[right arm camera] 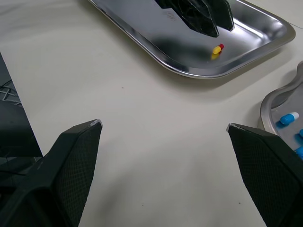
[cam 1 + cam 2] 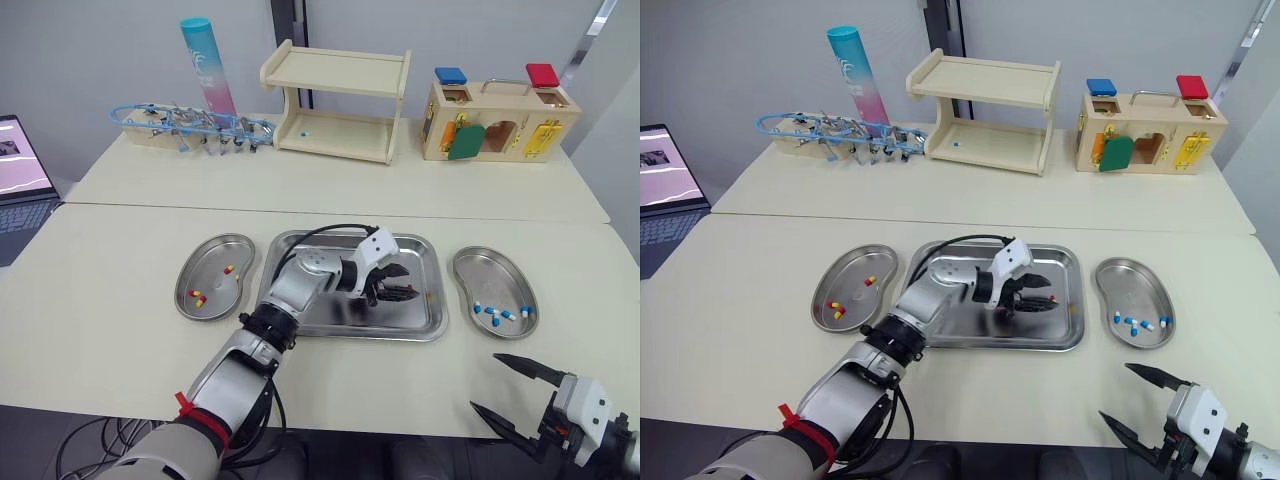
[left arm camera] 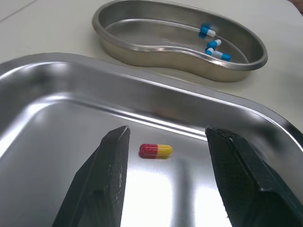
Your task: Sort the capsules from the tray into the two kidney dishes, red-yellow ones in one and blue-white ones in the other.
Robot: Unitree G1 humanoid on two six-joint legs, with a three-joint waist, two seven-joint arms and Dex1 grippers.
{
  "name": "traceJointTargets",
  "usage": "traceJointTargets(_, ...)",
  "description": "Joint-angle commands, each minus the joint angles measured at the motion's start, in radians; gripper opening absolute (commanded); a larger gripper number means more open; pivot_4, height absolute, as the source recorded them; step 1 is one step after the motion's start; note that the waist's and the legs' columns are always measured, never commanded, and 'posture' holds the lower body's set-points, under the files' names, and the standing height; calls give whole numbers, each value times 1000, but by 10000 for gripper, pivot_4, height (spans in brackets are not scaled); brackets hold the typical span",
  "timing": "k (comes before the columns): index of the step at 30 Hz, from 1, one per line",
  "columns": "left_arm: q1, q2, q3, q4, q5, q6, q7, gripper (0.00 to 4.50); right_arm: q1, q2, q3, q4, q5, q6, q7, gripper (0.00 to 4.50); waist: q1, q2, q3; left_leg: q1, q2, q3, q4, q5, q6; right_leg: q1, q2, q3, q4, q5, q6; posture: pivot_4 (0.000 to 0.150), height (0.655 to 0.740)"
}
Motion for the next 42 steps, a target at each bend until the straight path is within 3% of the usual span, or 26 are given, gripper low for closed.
traceJointTargets(1,-37,-29,-6,65,42,-80,1,25857,12,-3,-1,-59,8,1,-23,45000,0,0,0,0,0,0,0,0,0,0,0,0,0,0,0,1500,7400)
traceJointTargets(12,-50,-64,-5,183,103,-147,-19,25857,-1,-10,-11,-135,33,71,-77,45000,2,0,0,0,0,0,0,0,0,0,0,0,0,0,0,1500,7400)
traceJointTargets(15,-52,-69,-3,196,112,-151,-13,20024,-5,-15,-15,-150,39,91,-84,45000,2,0,0,0,0,0,0,0,0,0,0,0,0,0,0,1500,7400)
traceJointTargets(20,-40,-74,-6,192,124,-151,-22,5726,-16,-23,-20,-177,49,130,-98,45000,2,0,0,0,0,0,0,0,0,0,0,0,0,0,0,1500,7400)
traceJointTargets(28,-22,-66,8,124,109,-135,-42,4944,-44,-37,-14,-204,56,179,-118,45000,1,0,0,0,0,0,0,0,0,0,0,0,0,0,0,1500,7400)
traceJointTargets(34,5,-20,35,-37,76,-77,-57,4941,-69,-49,-12,-216,64,208,-122,45000,0,0,0,0,0,0,0,0,0,0,0,0,0,0,0,1500,7400)
traceJointTargets(42,141,168,141,-570,-34,236,-29,4939,-202,-86,39,-231,81,270,-112,45000,-3,1,-1,1,0,0,0,2,-3,0,0,0,1,0,0,1500,7400)
